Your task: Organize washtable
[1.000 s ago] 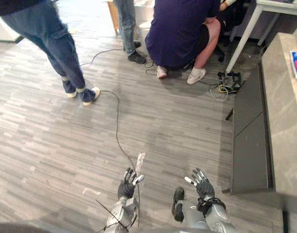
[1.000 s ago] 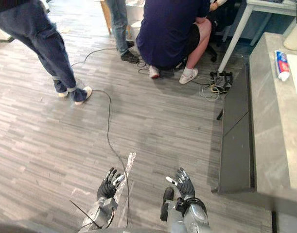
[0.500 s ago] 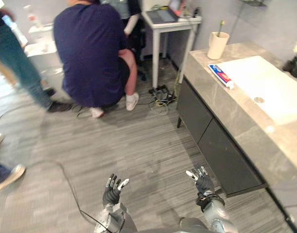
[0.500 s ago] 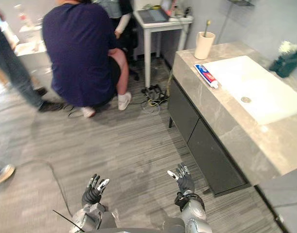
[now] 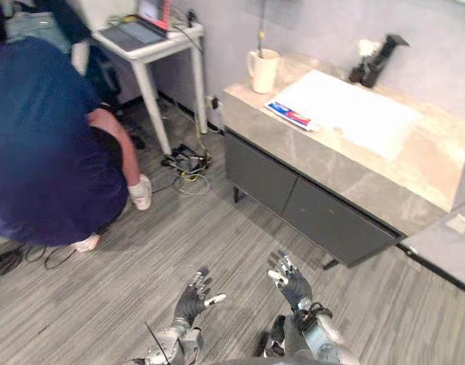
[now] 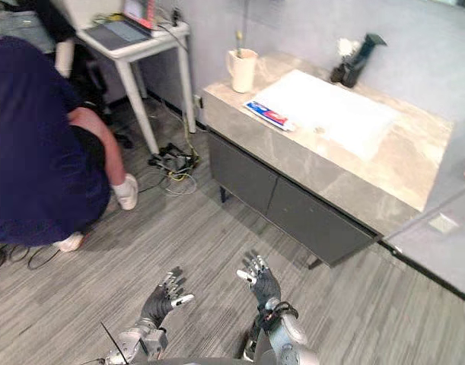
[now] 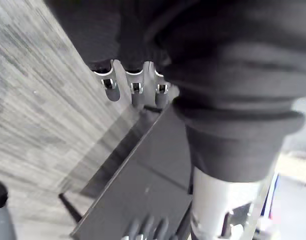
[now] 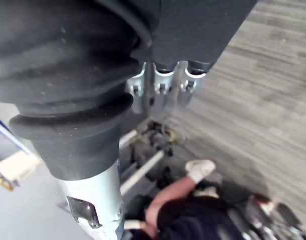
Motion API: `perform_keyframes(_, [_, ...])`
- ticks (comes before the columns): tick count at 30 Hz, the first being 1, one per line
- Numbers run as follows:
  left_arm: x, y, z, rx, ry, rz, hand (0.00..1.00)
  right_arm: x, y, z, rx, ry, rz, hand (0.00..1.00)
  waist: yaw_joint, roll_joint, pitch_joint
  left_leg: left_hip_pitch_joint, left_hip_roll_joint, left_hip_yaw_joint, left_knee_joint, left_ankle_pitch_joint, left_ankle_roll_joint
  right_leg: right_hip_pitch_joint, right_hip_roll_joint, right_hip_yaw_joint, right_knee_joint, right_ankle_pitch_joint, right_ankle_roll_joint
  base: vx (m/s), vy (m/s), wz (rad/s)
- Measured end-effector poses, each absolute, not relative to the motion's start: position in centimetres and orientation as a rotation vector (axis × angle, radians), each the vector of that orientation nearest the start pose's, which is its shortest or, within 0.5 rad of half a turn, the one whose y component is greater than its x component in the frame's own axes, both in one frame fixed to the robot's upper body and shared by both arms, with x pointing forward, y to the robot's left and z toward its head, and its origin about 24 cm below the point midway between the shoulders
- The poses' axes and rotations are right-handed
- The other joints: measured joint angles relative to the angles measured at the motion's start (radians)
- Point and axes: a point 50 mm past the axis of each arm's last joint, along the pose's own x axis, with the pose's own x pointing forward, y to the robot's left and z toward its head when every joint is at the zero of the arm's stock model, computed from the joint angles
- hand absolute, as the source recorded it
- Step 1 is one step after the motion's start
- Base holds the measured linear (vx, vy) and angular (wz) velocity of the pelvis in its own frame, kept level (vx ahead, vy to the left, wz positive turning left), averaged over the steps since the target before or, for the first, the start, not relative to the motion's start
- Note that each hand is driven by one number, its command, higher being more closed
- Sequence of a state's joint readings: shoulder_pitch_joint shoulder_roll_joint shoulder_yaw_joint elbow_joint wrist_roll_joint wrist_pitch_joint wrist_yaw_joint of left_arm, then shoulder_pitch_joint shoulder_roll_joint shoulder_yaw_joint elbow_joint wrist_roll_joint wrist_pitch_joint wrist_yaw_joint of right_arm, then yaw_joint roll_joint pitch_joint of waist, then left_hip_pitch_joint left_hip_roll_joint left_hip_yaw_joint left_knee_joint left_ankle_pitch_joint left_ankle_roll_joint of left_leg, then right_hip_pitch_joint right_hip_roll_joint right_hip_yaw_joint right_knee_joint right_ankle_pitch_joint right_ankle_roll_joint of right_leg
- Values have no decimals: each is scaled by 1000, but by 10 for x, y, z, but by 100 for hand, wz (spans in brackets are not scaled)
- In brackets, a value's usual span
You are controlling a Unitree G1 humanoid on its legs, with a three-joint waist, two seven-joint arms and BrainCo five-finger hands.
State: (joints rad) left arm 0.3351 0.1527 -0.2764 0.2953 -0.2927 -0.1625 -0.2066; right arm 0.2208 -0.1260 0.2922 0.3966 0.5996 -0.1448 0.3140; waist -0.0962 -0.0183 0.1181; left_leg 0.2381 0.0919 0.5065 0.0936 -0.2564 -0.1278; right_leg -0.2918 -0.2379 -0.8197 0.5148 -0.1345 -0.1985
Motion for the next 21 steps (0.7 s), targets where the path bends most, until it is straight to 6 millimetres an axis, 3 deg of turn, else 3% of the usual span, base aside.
perform_keyframes(1, [143, 124, -75, -216, 478, -309, 0, 164, -127, -74, 479, 451, 309, 0, 3, 26, 8, -2, 18, 14, 25, -20, 0, 8, 47, 29, -51, -42, 17, 322, -141, -71])
perform_keyframes(3, [148, 116, -73, -216, 461, -334, 0, 169, -137, -72, 442, 439, 318, 0, 1, 49, 19, -41, 47, 19, 122, -20, 0, 12, 106, 63, -116, -32, 26, 200, -126, -71])
perform_keyframes(5, [145, 115, -76, -224, 476, -343, 0, 170, -139, -71, 426, 439, 319, 0, 5, 50, 20, -106, 111, -26, 355, -18, 2, 69, 191, 119, -236, 0, 26, 184, -118, -86])
perform_keyframes(8, [144, 115, -76, -226, 475, -339, 0, 173, -147, -69, 414, 419, 289, 0, 24, 47, 23, -204, 107, -179, 502, -33, 1, 149, 248, 192, -357, 32, 53, 149, -55, -81])
perform_keyframes(10, [144, 120, -76, -225, 465, -320, 0, 172, -153, -69, 412, 417, 247, 0, 32, 44, 26, -268, 97, -257, 472, -54, 37, 196, 261, 250, -398, 42, 67, 151, 3, -66])
perform_keyframes(12, [140, 127, -78, -227, 473, -285, 0, 174, -157, -68, 405, 406, 221, 0, 57, 46, 26, -309, 95, -340, 401, -54, 37, 209, 268, 317, -398, 45, 71, 127, 63, -111])
perform_keyframes(14, [134, 133, -79, -231, 485, -248, 0, 174, -162, -69, 400, 391, 165, 0, 58, 55, 29, -335, 89, -430, 297, -43, 24, 221, 277, 371, -397, 53, 76, 122, 114, -113])
perform_keyframes(15, [131, 133, -80, -231, 494, -231, 0, 170, -168, -70, 397, 389, 111, 0, 55, 65, 28, -335, 98, -437, 221, -5, -2, 228, 287, 412, -404, 57, 83, 120, 210, -101])
perform_keyframes(17, [128, 129, -81, -254, 501, -223, 0, 164, -179, -73, 386, 393, 35, 0, 55, 98, 14, -342, 104, -431, 163, 102, 11, 232, 313, 467, -424, 66, 100, 136, 261, -100])
perform_keyframes(19, [129, 130, -77, -255, 480, -213, 0, 153, -186, -79, 394, 417, -70, 0, 41, 91, -7, -315, 82, -366, 94, 108, 20, 222, 291, 532, -444, 85, 139, 151, 221, -75])
perform_keyframes(21, [134, 134, -70, -256, 438, -198, 0, 153, -187, -80, 407, 417, -106, 0, 32, 84, -8, -294, 63, -315, 40, 124, 41, 201, 278, 579, -454, 113, 150, 108, 207, -64])
